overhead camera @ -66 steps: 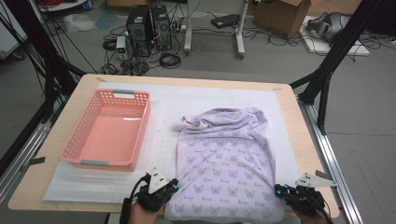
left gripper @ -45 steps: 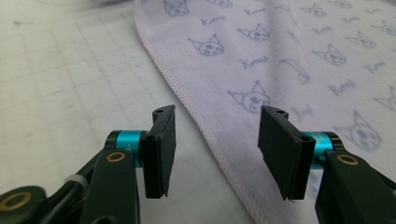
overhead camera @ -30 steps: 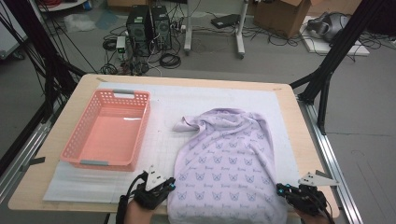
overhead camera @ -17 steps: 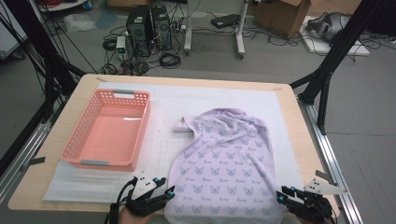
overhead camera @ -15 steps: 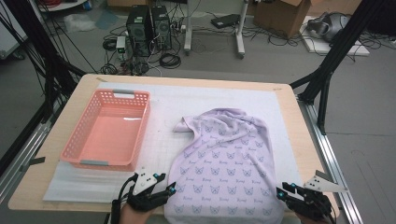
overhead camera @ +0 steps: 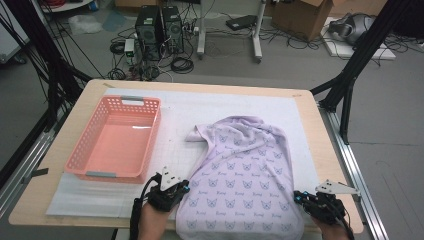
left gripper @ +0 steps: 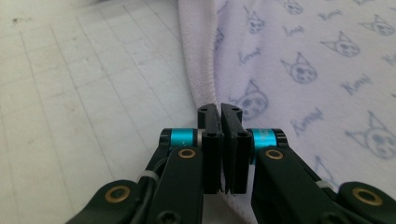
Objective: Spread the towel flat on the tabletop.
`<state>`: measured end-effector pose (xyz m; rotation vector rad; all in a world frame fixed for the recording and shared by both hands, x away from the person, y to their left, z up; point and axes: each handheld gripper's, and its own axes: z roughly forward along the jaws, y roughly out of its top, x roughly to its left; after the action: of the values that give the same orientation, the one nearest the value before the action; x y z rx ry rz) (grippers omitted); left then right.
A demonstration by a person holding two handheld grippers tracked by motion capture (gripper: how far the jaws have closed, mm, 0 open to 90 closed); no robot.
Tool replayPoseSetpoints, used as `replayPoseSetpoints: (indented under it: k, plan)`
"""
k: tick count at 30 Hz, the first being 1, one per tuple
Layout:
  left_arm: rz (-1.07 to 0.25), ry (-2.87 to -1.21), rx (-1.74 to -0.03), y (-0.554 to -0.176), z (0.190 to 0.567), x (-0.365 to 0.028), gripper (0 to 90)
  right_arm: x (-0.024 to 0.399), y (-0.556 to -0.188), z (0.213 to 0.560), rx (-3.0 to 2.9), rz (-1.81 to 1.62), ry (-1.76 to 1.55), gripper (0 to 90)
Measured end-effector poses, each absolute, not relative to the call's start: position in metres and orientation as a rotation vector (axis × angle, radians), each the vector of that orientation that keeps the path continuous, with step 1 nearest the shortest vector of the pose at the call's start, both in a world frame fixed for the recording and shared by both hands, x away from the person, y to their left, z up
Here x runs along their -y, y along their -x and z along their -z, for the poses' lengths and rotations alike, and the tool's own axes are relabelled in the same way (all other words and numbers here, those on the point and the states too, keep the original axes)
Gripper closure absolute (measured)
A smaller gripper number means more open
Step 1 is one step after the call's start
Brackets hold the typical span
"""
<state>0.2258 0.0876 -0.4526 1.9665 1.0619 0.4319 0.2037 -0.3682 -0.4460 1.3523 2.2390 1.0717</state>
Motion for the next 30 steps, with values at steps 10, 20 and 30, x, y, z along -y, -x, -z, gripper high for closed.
replayPoseSetpoints:
  k: [10,20,30]
  plan:
    - [-0.351,-1.966,-1.016,-0.177,0.452,-0.115,86.4,0.377,-0.163,0.443,-2.336,-1.095,-1.305,88.0]
    - [-0.420,-1.848,-1.043,-0.213,0.447,-0.111,49.5,0.367,-0.181,0.437,-2.223,-1.129,-1.333,70.8]
    - [-0.379,-1.965,-1.049,-0.241,0.453,-0.084,82.0,0.358,-0.212,0.447,-2.233,-1.070,-1.355,85.8]
